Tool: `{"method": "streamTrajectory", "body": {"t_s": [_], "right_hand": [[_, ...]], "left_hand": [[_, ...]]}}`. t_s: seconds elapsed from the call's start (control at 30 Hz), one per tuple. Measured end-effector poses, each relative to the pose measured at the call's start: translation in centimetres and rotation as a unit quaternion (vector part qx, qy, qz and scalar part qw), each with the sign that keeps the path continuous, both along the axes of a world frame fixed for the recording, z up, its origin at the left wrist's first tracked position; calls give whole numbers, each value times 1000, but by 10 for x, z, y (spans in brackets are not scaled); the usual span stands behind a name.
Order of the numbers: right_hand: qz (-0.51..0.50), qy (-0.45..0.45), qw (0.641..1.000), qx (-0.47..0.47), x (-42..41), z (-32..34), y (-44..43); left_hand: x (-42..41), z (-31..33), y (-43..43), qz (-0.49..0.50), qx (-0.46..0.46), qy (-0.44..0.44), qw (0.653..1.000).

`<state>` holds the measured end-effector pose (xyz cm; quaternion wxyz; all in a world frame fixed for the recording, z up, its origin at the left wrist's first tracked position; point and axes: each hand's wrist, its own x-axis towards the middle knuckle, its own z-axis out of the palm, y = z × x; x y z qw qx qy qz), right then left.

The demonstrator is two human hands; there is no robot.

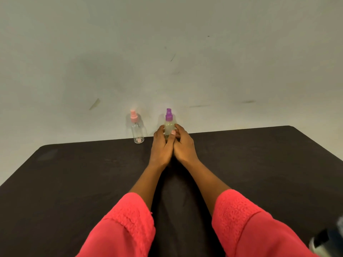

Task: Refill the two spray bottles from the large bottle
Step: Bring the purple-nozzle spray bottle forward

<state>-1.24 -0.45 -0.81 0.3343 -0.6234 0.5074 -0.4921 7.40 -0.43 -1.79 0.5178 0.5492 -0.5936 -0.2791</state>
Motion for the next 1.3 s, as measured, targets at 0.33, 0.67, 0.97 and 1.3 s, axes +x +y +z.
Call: {"method": "streamTrajectory", "body": {"t_s": [0.33,0.67,0.97,1.3], "right_hand": [[-12,-4,1000,1,-12,-4,41],[-8,-8,1000,10,-29,-4,117],[-4,-13,1000,1,-44,-2,187],[24,-29,999,-1,-42,-6,236]], "left_hand": [[-4,2,49,-32,-7,-14,999],[-12,3,125,-49,-5,-10,999],[-20,3,195,-49,0,-7,999],[-17,2,256,-35,1,21,999]]}}
